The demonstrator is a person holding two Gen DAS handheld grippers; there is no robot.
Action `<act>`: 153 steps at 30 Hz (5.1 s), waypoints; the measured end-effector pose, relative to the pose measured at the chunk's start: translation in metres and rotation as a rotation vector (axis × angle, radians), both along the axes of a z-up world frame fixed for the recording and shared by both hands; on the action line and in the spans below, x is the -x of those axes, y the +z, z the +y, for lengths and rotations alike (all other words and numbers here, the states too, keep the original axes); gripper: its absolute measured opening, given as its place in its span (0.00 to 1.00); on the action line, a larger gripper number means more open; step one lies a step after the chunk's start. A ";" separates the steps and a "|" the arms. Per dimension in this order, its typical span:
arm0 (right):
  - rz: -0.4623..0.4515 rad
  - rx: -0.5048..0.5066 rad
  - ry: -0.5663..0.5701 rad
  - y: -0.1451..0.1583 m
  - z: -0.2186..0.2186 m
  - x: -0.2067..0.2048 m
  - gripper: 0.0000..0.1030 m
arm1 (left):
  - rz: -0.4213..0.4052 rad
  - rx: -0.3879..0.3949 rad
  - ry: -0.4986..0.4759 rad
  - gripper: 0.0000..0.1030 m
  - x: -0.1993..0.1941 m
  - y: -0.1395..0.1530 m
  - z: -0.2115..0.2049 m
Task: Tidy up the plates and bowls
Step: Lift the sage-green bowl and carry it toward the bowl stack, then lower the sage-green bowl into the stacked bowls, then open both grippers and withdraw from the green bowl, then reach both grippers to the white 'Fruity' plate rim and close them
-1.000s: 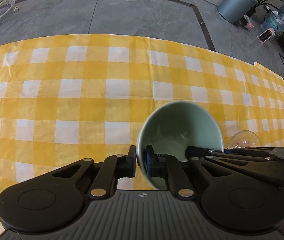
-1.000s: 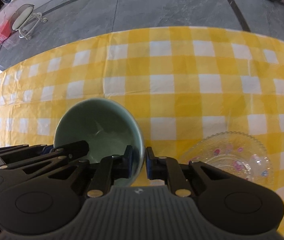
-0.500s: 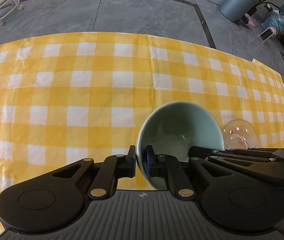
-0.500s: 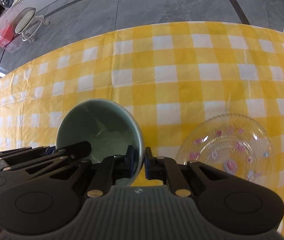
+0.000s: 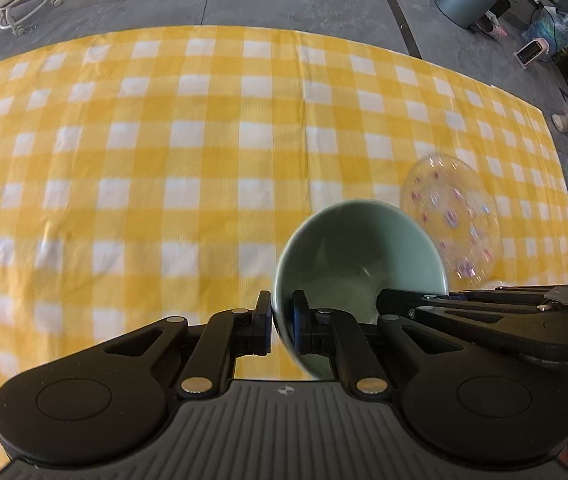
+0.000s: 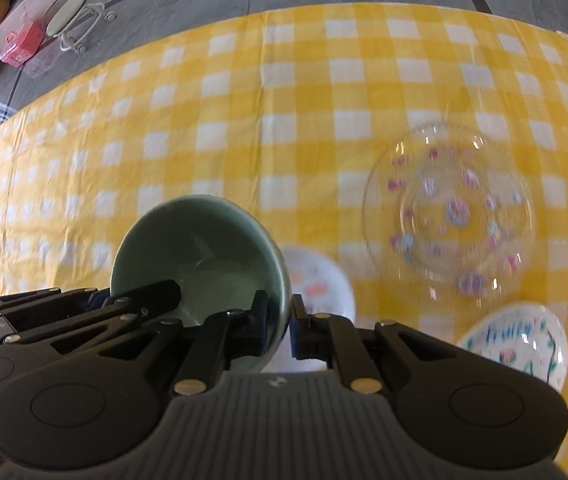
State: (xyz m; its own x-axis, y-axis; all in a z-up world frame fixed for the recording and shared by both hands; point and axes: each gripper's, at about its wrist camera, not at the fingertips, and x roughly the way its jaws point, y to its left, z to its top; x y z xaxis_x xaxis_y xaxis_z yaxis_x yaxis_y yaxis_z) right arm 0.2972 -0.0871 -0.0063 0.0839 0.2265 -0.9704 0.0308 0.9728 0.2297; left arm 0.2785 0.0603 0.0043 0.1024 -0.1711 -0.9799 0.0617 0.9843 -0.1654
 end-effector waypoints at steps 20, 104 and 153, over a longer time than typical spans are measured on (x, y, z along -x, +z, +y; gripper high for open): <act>-0.038 0.017 0.153 0.066 0.022 0.106 0.09 | -0.016 0.000 0.002 0.11 0.104 0.064 0.013; -0.162 0.088 0.240 0.079 -0.018 0.187 0.49 | -0.119 -0.029 -0.119 0.10 0.182 0.068 0.008; -0.438 0.048 -0.282 -0.069 -0.247 0.174 0.32 | -0.397 0.199 0.132 0.48 0.139 -0.070 -0.145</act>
State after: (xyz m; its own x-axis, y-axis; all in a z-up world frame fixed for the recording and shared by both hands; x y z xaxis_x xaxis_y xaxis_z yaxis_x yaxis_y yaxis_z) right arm 0.1230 -0.3338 -0.0748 0.5354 0.0924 -0.8395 0.2042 0.9504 0.2348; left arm 0.1390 -0.0846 -0.0654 0.4964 -0.3116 -0.8102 0.0341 0.9396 -0.3405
